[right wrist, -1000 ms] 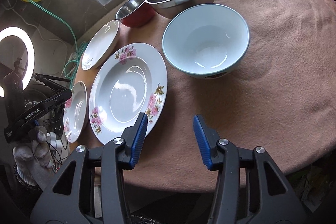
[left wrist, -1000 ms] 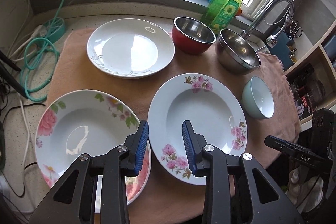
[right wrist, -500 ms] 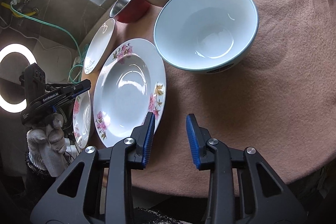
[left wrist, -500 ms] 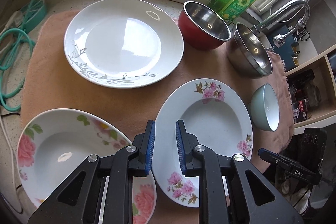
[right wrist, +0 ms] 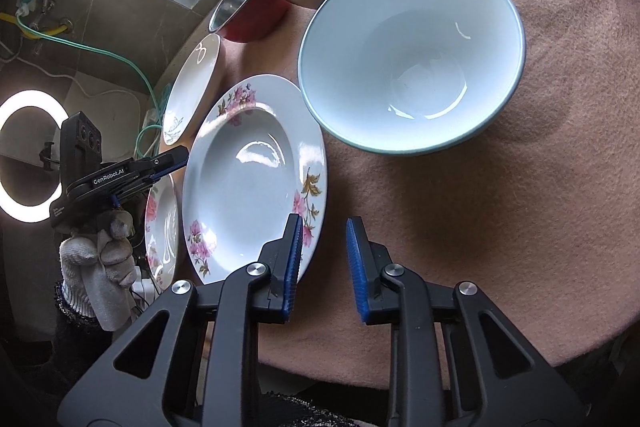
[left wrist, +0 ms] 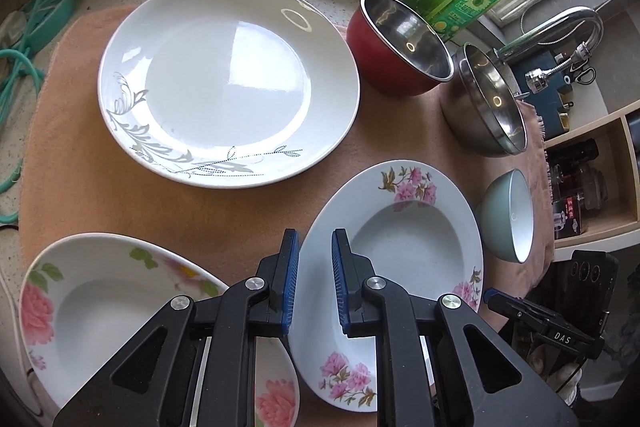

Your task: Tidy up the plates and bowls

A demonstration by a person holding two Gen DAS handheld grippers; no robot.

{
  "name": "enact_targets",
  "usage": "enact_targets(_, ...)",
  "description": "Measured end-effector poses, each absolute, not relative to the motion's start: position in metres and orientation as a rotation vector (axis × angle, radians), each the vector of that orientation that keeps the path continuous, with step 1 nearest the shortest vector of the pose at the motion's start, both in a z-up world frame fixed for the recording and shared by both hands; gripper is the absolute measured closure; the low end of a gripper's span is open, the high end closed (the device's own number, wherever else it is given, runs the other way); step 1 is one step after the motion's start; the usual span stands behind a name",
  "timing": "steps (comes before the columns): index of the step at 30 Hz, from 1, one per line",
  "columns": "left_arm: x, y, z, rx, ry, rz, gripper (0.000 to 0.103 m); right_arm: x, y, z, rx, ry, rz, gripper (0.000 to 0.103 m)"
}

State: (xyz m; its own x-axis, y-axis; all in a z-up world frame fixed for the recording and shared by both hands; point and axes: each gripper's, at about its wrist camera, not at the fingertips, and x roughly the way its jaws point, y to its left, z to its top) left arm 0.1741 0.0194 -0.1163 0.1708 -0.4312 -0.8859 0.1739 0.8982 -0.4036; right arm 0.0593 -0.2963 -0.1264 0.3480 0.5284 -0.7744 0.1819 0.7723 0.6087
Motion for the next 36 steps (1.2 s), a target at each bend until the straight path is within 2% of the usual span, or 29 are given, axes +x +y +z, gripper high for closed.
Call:
enact_targets(18, 0.188, 0.022, -0.129, -0.27, 1.398, -0.487, 0.088, 0.063, -0.294, -0.145, 0.755, 1.265, 0.277, 0.079)
enact_targets(25, 0.187, 0.021, -0.127, -0.245, 1.392, -0.49, 0.088, 0.064, -0.288, -0.143, 0.749, 1.264, 0.3, 0.091)
enact_targets(36, 0.18, 0.017, -0.125, -0.231, 1.384, -0.479, 0.088, 0.067, -0.287, -0.141, 0.735, 1.28, 0.29, 0.091)
